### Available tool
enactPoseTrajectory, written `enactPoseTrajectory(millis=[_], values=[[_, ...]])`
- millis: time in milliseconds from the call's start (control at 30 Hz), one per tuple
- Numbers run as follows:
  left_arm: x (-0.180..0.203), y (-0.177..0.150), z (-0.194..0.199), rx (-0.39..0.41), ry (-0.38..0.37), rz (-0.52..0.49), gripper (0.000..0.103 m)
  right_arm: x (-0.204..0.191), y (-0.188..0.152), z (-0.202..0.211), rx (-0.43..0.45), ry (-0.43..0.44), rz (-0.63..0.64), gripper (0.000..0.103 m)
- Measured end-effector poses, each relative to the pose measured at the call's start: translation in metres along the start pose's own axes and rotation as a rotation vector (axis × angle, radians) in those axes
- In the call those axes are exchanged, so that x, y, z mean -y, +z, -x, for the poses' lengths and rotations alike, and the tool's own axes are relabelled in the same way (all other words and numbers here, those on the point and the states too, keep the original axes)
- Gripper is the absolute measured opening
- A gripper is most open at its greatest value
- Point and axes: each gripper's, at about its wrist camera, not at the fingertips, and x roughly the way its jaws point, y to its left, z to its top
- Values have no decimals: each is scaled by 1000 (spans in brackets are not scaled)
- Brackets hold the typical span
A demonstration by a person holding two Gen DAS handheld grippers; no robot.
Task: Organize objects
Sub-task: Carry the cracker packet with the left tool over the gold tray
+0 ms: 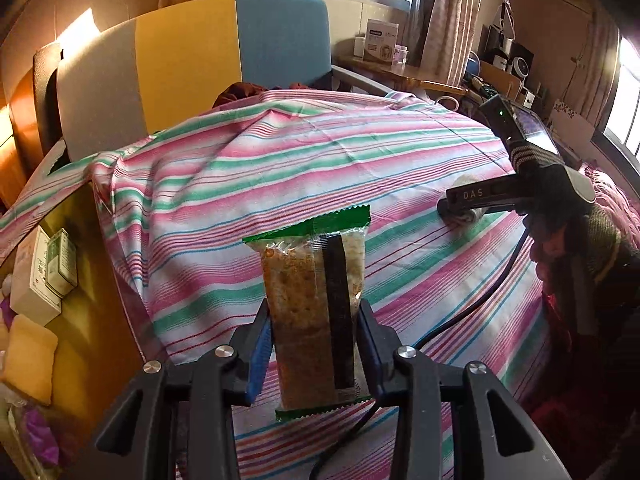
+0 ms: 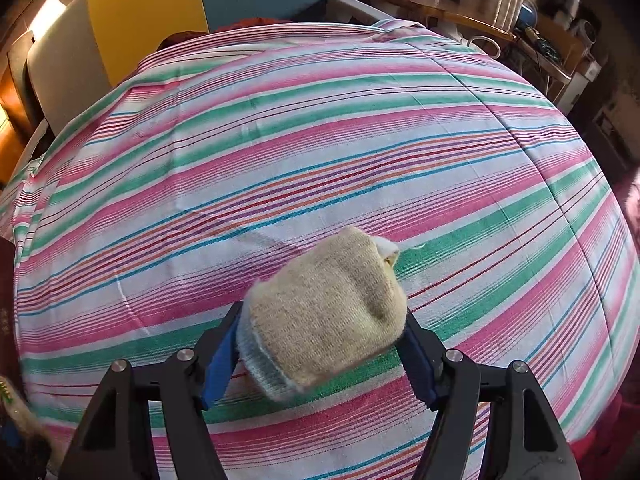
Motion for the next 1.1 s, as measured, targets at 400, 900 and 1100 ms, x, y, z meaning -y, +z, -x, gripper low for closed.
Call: enactPoseTrajectory(millis=[400,900,1100], values=[[-21,7,50,92,28,48,39,-8,-3,0,3,-19,22,72],[-106,-17,87,119,99,242,39,-8,-6,-2,10,-33,38,72],[-173,-45,111,122,158,384,39,-9,-6,-2,8,-36,44,72]])
